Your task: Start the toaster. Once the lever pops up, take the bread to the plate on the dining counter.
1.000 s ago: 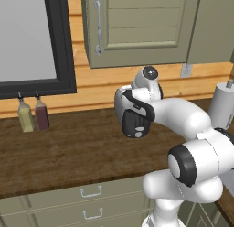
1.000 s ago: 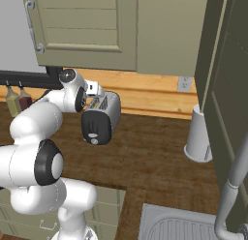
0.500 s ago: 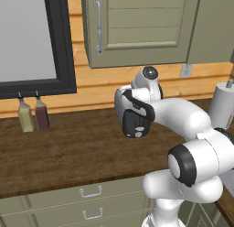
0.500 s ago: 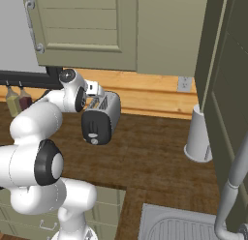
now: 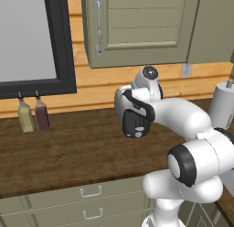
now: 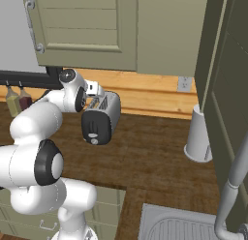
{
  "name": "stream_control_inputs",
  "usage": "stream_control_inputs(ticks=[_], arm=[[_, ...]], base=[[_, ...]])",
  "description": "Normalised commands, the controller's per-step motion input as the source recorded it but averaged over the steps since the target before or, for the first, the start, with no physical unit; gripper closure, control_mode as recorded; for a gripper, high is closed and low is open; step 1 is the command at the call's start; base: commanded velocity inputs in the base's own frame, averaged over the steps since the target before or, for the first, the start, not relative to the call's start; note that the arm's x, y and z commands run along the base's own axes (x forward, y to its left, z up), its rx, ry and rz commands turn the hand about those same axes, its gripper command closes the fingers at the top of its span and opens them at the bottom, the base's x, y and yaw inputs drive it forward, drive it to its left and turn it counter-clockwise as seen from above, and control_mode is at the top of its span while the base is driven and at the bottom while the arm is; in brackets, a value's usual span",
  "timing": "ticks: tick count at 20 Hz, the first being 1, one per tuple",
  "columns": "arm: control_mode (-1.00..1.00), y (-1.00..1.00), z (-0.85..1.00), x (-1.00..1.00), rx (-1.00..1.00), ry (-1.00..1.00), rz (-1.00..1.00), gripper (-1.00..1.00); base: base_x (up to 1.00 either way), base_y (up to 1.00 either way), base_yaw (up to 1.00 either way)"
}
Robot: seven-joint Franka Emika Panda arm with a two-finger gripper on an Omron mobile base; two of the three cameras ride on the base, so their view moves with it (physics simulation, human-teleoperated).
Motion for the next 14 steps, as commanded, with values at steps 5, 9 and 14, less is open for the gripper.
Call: stream_control_inputs(ticks=[5,9,14], arm=[[-1.00,0.00,0.00,0.00,0.00,0.00,0.00,-1.00],[-1.00,0.00,0.00,0.00,0.00,0.00,0.00,-1.00],[-1.00,0.00,0.00,0.00,0.00,0.00,0.00,-1.00]], base=[[0.00,0.00,0.00],[0.00,0.00,0.00],[0.00,0.00,0.00]])
